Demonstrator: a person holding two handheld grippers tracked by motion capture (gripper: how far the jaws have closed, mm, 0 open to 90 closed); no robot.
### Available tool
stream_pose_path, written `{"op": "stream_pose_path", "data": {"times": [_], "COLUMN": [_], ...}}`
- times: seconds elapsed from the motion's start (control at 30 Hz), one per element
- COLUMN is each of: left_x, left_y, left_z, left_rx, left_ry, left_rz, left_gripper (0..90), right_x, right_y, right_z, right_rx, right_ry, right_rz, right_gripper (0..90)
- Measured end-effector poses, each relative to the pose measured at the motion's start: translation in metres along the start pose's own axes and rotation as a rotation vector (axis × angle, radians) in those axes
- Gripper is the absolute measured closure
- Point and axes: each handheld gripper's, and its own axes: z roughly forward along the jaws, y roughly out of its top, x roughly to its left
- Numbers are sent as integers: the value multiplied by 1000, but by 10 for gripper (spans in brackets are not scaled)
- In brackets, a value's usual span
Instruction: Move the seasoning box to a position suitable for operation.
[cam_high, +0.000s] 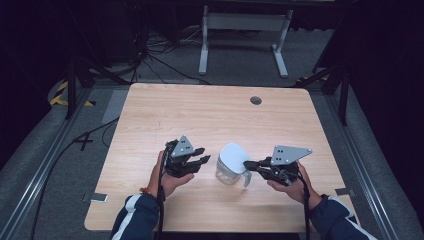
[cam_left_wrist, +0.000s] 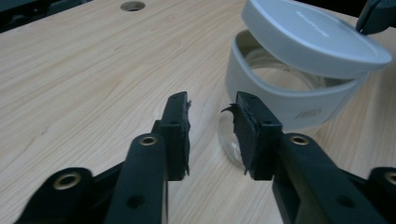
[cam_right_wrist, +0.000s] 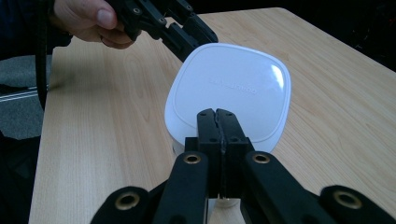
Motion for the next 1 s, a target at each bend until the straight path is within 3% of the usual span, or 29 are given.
{"op": "stream_pose_path", "data": {"times": [0.07, 0.23, 0.3, 0.47, 1.0], "left_x": [-2, -9, -10, -15, -23], "left_y": [3, 10, 10, 14, 34], "left_z": [3, 9, 10, 13, 10], "left_rx": [-2, 23, 27, 44, 17], "left_ry": [-12, -24, -28, -23, -45], "left_rz": [0, 71, 79, 117, 152], "left_gripper": [715, 857, 893, 897, 896], "right_x": [0, -1, -1, -2, -2], "right_y": [0, -1, -1, -1, -3], "right_z": [0, -1, -1, -1, -2], "right_rx": [-1, 1, 0, 4, 12], "right_ry": [0, 1, 2, 0, -11], "right_rz": [0, 0, 0, 2, 2], "right_gripper": [899, 899, 898, 899, 900]}}
